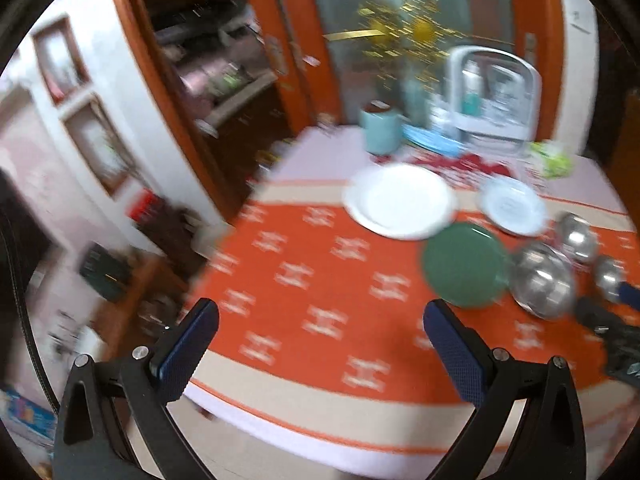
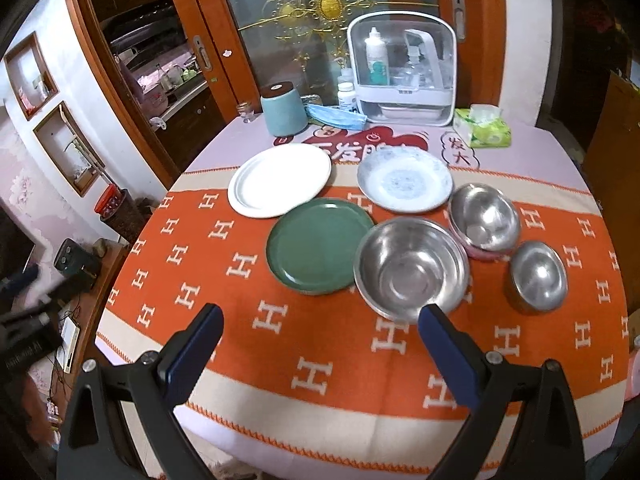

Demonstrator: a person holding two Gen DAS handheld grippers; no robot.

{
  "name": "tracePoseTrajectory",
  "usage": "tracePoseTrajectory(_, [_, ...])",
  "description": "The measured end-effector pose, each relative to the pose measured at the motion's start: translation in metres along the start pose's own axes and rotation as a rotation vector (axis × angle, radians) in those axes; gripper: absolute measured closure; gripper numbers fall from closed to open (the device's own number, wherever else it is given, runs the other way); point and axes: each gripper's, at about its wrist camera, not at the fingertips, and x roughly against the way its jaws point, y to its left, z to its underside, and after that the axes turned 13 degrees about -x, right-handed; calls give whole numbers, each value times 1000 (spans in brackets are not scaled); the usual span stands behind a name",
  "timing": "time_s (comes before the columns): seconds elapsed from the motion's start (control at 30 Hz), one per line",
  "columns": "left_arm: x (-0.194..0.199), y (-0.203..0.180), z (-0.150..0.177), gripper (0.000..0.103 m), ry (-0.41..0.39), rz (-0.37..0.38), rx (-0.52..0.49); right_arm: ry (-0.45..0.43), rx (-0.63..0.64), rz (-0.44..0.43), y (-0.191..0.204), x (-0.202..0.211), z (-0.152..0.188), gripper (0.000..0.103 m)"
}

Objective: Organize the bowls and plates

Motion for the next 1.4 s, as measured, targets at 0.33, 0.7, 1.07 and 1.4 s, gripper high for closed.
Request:
tracePoseTrajectory(0.33, [-107,84,-90,1,-2,-10,-29,-13,-22,7,43,-77,-104,17])
tracePoseTrajectory(0.7, [-377,17,-131,7,241,356,-20,251,-196,69,33,-275,-178,63])
tracePoseTrajectory(1.07, [-481,-18,-125,24,402,554,90,352,-318,102,6,-354,-184,67])
tracePoseTrajectory(1.4, [-480,-34,-132,83,380,615,66,329,-217,118,28,-361,-183,85])
